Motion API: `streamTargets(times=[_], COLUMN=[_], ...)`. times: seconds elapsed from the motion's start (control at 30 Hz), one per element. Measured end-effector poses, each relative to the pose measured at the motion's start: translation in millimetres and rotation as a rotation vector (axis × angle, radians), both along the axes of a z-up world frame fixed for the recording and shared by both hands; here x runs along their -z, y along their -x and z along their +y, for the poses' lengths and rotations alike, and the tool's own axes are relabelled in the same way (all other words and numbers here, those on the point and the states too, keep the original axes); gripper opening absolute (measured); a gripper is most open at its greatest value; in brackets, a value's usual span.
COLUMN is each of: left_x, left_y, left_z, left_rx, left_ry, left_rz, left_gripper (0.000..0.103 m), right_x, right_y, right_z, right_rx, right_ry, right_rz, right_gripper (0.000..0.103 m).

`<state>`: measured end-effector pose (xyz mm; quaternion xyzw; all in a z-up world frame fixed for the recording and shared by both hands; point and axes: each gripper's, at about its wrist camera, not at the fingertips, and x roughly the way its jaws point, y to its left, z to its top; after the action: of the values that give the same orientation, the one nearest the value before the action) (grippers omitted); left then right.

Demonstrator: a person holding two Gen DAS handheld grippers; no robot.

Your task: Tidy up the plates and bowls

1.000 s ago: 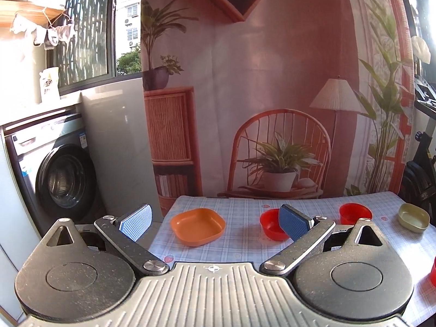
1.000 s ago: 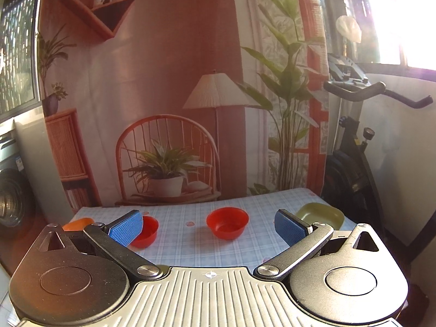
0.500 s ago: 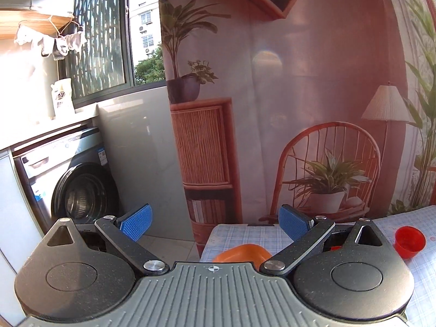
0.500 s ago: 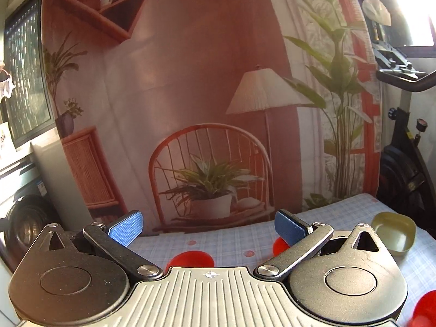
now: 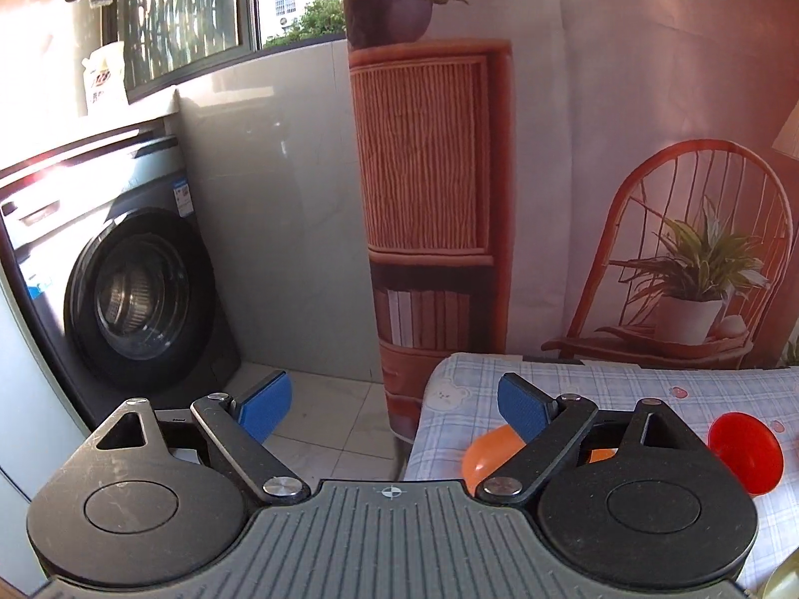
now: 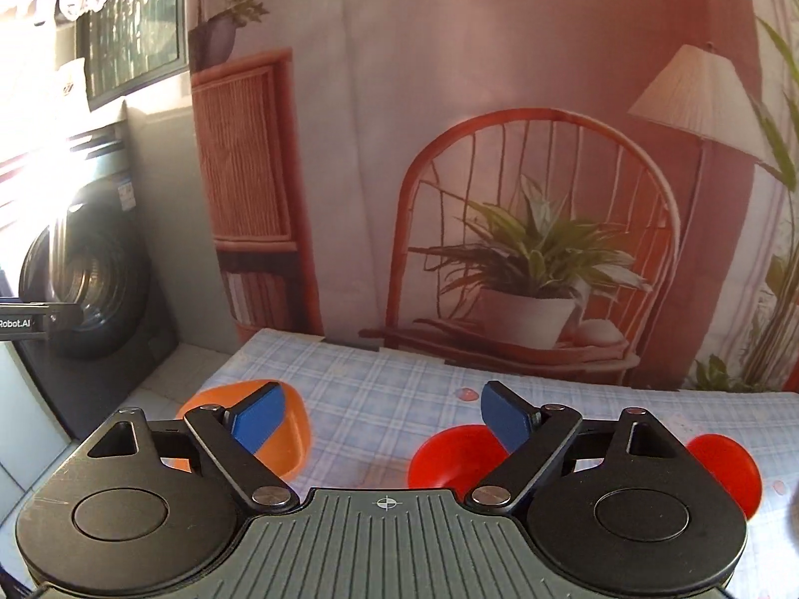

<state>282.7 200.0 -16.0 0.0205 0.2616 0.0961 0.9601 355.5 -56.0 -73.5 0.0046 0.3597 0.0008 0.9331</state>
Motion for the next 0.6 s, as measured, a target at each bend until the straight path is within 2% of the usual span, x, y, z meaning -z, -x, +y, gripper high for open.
streamTargets(times=[0.07, 0.13, 0.2, 0.27, 0.33, 0.43, 0.6], left_x=[27.8, 54.5, 72.8, 91.2, 105.5, 116.2, 125.5], left_y=[-12.5, -24.2, -30.1, -37.4, -43.7, -52.1, -66.4], left_z=[10.9, 16.4, 18.7, 19.8, 20.3, 15.0, 11.1], left_rx=[-0.004, -0.012, -0.015, -0.01, 0.003, 0.022, 0.023], left_ry=[0.058, 0.076, 0.082, 0.11, 0.141, 0.158, 0.149], left_rz=[0.046, 0.091, 0.113, 0.134, 0.153, 0.174, 0.198], left_gripper=[0.086, 0.081, 0.08, 0.079, 0.079, 0.079, 0.077], right_x=[21.0, 38.9, 59.1, 76.9, 92.2, 113.5, 135.8], right_y=[-17.1, -30.8, -45.4, -55.9, -64.3, -76.7, -91.6], right_z=[14.4, 27.0, 40.1, 50.9, 57.3, 63.8, 60.6], right_rx=[-0.047, -0.082, -0.114, -0.142, -0.153, -0.157, -0.118], right_ry=[0.011, 0.02, 0.039, 0.049, 0.047, 0.043, 0.031], right_rz=[0.035, 0.066, 0.104, 0.138, 0.17, 0.222, 0.273], right_gripper=[0.072, 0.068, 0.066, 0.058, 0.055, 0.044, 0.037])
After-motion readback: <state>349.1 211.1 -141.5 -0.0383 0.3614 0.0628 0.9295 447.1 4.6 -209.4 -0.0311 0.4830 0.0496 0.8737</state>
